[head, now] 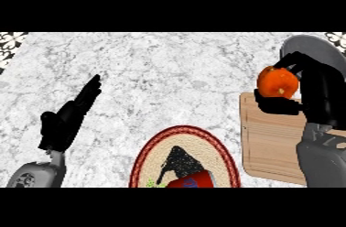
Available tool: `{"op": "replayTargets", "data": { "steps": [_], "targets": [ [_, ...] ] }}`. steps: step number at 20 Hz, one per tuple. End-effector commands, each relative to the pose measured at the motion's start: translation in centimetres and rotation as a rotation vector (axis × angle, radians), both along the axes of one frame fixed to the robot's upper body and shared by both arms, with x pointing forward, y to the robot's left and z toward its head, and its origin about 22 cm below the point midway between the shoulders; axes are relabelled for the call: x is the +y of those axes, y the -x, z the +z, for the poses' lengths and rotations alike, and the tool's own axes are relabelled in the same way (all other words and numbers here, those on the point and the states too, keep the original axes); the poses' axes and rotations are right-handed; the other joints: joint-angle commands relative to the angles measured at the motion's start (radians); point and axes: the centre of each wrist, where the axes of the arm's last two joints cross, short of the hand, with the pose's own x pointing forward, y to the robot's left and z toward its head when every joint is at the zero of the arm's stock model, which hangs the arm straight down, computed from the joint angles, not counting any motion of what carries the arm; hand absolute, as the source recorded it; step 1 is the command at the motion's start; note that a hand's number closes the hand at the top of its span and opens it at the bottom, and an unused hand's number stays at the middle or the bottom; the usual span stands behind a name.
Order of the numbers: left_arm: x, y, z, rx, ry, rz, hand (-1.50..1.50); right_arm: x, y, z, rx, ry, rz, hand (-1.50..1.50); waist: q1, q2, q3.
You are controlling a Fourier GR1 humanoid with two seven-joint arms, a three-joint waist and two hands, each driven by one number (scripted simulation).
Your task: Pick the squash from the cutting board and place it in the pan
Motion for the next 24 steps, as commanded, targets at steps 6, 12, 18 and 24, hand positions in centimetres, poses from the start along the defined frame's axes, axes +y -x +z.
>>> {"op": "replayTargets", "data": {
  "steps": [6, 12, 18, 24],
  "targets": [
    [0.3, -0.7, 1.7, 0.001, 0.003, -0.008, 0.0, -7.4, -4.2, -2.5, -0.059, -0.069, -0.082, 1.5, 0.012, 0.004, 0.001],
    [-0.4, 0.2, -0.2, -0.023, 0.002, -0.03, 0.0, -13.1, -7.3, -5.7, -0.092, 0.024, -0.178, 1.5, 0.029, 0.012, 0.002],
    [-0.6, -1.5, 1.2, -0.016, 0.004, -0.023, 0.0, -16.0, -9.8, -5.6, -0.108, 0.008, -0.187, 1.5, 0.027, 0.01, 0.001],
    [0.2, -0.5, 1.2, -0.03, 0.01, -0.056, 0.0, -17.9, -10.7, -5.6, -0.089, 0.027, -0.198, 1.5, 0.051, 0.018, 0.003]
  ]
}}
